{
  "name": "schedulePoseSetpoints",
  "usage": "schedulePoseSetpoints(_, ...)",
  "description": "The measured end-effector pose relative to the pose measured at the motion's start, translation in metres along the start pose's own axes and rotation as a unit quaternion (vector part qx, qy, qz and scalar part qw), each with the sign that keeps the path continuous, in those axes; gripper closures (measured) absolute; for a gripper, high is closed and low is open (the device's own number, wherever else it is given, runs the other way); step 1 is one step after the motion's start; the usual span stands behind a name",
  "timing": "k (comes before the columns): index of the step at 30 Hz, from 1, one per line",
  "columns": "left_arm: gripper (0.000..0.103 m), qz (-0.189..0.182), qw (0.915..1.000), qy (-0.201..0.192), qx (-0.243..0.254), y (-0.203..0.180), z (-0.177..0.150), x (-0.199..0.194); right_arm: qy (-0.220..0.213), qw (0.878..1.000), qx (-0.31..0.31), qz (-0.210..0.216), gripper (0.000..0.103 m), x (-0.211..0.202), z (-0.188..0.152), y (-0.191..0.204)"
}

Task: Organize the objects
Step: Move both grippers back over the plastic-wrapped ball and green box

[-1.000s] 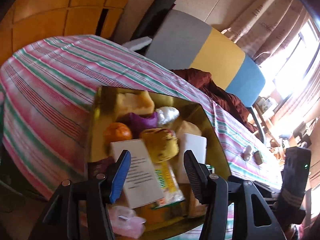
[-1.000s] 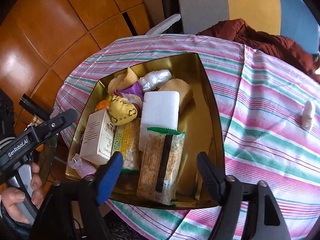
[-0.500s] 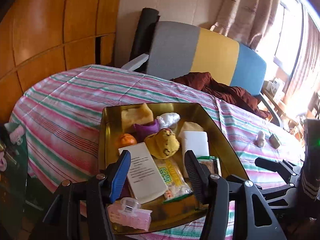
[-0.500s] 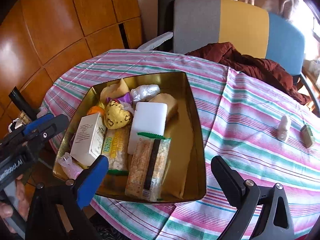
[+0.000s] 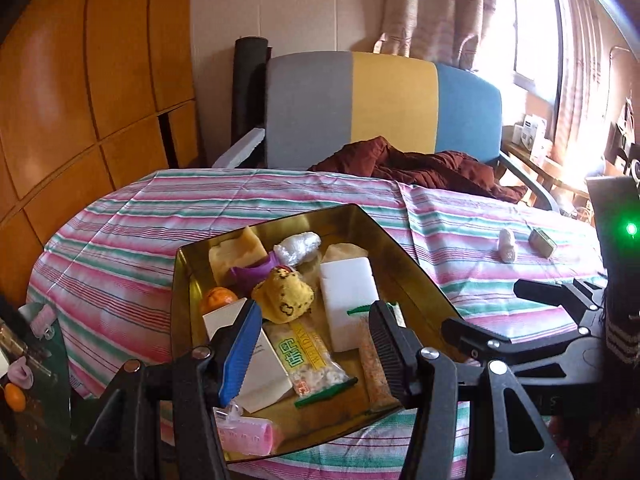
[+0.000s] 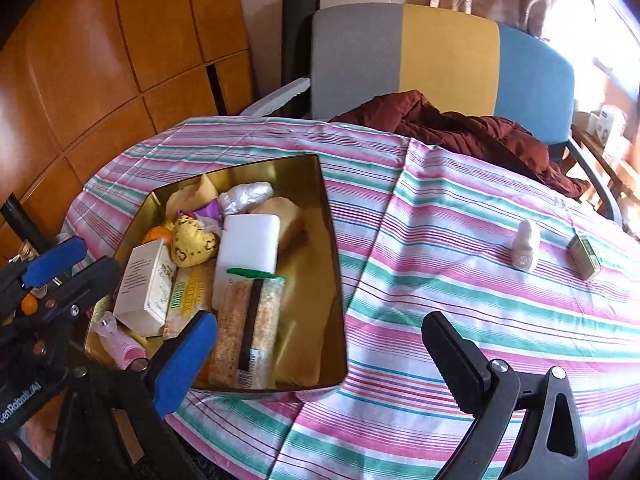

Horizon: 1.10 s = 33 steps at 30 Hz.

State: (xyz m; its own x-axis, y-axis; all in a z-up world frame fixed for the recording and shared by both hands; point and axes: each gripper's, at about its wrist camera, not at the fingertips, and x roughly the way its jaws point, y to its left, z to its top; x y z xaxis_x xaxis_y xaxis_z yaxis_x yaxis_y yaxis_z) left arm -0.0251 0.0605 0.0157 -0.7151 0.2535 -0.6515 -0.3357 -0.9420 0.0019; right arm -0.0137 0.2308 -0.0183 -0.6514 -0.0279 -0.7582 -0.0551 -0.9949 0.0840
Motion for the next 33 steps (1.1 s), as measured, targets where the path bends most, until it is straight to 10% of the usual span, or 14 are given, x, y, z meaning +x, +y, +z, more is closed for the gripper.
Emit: schedulePoseSetpoints(33, 0.046, -0.104, 0.9855, 0.051, 0.124, -0.127, 0.007, 0.042, 0.023, 0.971, 0.175, -0.162, 0.000, -0.020, -0.010, -0.230)
